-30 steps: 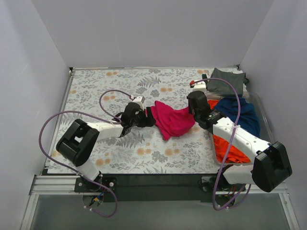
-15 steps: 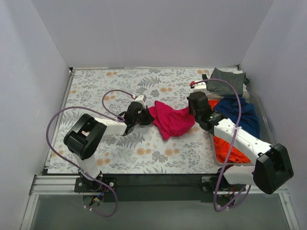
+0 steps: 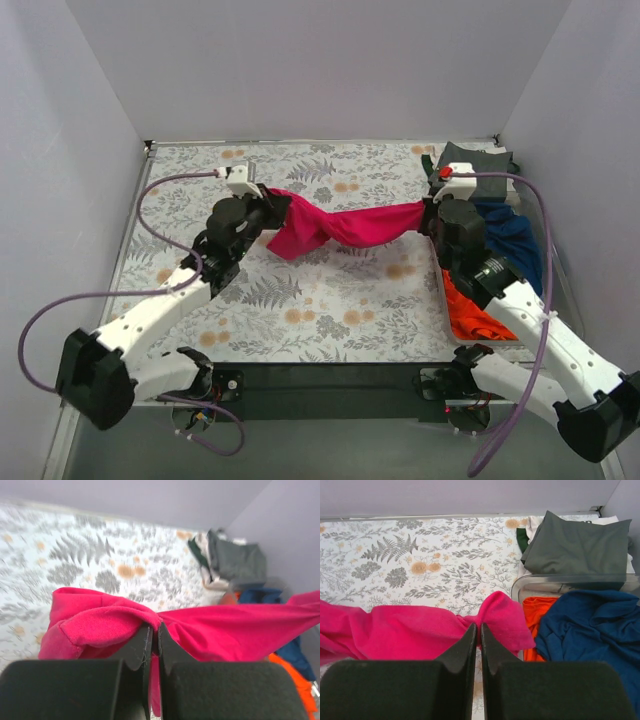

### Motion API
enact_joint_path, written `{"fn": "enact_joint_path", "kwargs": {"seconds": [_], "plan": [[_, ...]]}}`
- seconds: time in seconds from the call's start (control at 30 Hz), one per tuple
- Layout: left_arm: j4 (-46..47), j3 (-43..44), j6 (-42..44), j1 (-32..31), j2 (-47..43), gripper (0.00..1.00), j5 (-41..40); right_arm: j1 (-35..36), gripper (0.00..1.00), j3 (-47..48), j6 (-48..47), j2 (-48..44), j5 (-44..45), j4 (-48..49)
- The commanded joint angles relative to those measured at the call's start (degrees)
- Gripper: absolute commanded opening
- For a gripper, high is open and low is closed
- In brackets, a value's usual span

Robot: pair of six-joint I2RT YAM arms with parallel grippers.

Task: Fold and stack the t-shirts
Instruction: Flatten the tshirt out

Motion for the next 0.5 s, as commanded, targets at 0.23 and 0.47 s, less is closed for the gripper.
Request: {"fn": "enact_joint_path", "kwargs": {"seconds": [0.23, 0.47], "plan": [[-15.55, 1.29, 4.0, 0.65, -21.73, 0.0, -12.47, -0.16, 0.01, 0.15, 0.64, -7.42, 0.83, -3.79], [-13.53, 1.64, 6.46, 2.84, -12.7, 0.0, -20.56, -0.16, 0.01, -0.82, 1.43, 0.04, 1.09, -0.2]]}}
